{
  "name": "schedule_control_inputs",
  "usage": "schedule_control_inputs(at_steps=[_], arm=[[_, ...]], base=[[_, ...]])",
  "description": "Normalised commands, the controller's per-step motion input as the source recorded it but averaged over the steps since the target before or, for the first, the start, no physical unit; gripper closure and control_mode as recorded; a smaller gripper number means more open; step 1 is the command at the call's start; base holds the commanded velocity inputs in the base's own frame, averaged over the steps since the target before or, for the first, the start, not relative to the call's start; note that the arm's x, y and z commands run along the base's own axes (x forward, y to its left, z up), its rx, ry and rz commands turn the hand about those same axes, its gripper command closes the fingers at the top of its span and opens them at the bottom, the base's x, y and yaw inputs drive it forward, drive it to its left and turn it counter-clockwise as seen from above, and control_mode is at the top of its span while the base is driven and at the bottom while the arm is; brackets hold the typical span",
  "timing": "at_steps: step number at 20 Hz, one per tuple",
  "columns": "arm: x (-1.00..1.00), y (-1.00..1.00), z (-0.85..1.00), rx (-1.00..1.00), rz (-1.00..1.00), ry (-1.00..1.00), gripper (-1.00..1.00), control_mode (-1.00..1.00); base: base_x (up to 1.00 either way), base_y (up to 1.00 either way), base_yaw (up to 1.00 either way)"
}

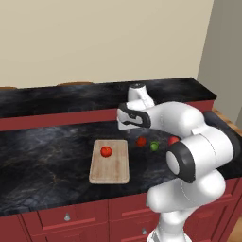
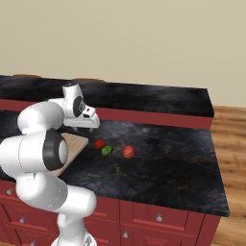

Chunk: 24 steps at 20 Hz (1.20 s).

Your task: Place the avocado, onion, tomato, and bell pepper on the cutting board.

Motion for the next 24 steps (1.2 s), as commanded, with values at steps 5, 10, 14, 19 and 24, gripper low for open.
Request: schedule_control_inputs(at_steps=[5, 10, 14, 19, 24], arm=[[0.00, -0.22, 0.00, 0.00, 0.00, 0.00, -1.00, -1.00], [0.05, -0.19, -0.07, 0.00, 0.00, 0.01, -1.00, -1.00], [0.14, -0.12, -0.11, 0.00, 0.00, 0.02, -1.00, -1.00], [0.24, -0.04, -0.15, 0.00, 0.00, 0.03, -1.00, -1.00], [0.27, 0.00, -0.18, 0.00, 0.00, 0.04, -1.00, -1.00]], base=[[0.00, 0.00, 0.00], [0.00, 0.00, 0.00], [0.00, 0.00, 0.00], [0.00, 0.00, 0.00], [0.00, 0.00, 0.00]])
